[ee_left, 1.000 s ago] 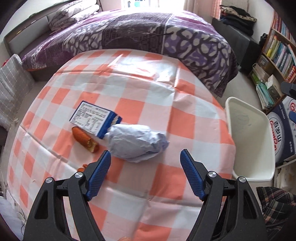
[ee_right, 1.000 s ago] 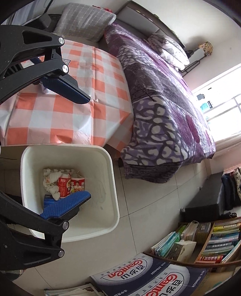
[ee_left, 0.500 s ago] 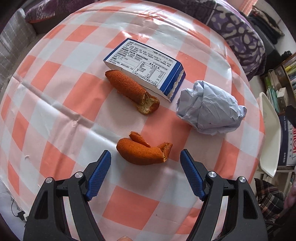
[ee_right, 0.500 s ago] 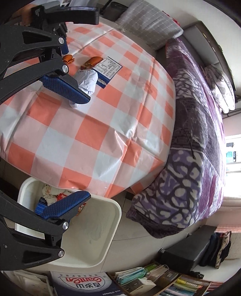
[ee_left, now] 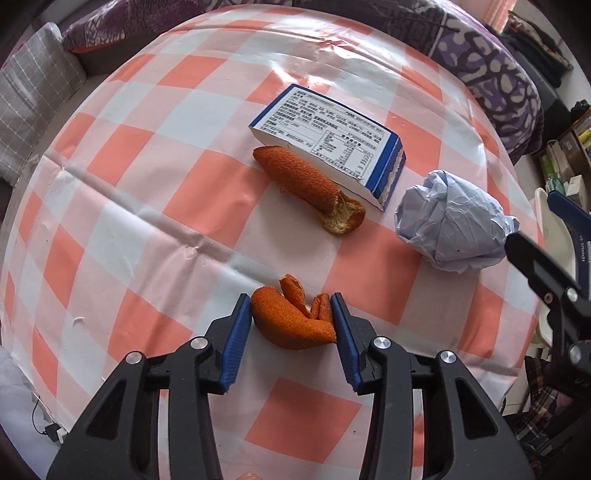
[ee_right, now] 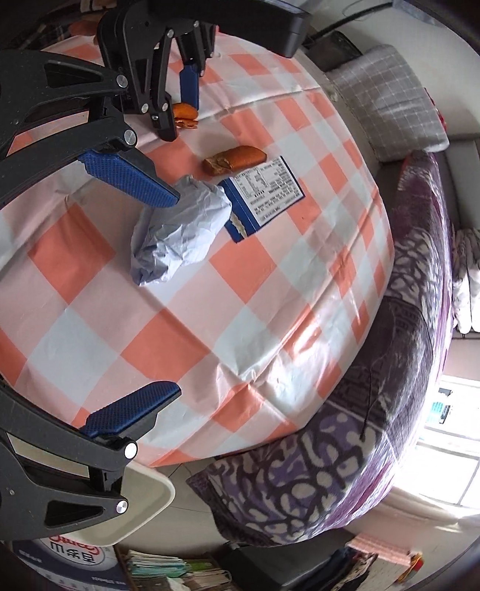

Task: Collect trash
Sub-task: 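Grasp the broken orange sausage with the left tool while the right tool grasps the silver foil wrapper, then carry the sausage and foil wrapper to the white bin and open the right tool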

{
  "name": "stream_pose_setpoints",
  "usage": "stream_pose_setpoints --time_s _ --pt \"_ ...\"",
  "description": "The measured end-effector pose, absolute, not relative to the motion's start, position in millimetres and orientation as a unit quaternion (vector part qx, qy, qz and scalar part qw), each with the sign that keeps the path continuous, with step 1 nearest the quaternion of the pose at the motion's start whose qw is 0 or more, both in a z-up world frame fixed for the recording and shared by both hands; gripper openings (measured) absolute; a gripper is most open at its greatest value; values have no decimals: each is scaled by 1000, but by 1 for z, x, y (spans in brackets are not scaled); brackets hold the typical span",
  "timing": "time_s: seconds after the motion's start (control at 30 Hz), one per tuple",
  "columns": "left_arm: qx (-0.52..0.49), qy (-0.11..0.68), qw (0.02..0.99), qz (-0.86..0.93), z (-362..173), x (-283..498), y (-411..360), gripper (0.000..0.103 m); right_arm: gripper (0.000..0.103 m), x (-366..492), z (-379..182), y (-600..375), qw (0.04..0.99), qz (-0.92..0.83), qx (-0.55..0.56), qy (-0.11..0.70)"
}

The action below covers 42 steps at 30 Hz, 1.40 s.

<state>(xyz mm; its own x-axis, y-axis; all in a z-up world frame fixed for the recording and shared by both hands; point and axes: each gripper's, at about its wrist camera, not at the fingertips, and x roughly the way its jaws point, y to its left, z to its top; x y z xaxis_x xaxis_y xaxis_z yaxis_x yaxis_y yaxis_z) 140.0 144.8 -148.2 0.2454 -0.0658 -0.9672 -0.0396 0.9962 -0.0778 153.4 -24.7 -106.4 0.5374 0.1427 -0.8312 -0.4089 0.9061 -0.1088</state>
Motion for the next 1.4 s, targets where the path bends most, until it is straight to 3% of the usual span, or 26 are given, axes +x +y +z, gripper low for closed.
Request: stream_pose_setpoints --time_s 0.43,0.5,0.6,0.67,1.4 --pt "-83 578 812 11 -115 136 178 43 90 158 -140 24 830 190 -201 485" --pt "-86 574 814 16 -114 139 177 43 87 157 -144 28 824 190 -205 492" --pt "-95 569 817 24 -114 145 175 43 66 158 -147 30 820 192 -200 500" --pt "-98 563 820 32 -112 146 176 43 64 158 -146 28 823 192 -190 500" --pt "-136 425 889 102 -49 140 191 43 63 142 -58 -10 919 140 -40 366"
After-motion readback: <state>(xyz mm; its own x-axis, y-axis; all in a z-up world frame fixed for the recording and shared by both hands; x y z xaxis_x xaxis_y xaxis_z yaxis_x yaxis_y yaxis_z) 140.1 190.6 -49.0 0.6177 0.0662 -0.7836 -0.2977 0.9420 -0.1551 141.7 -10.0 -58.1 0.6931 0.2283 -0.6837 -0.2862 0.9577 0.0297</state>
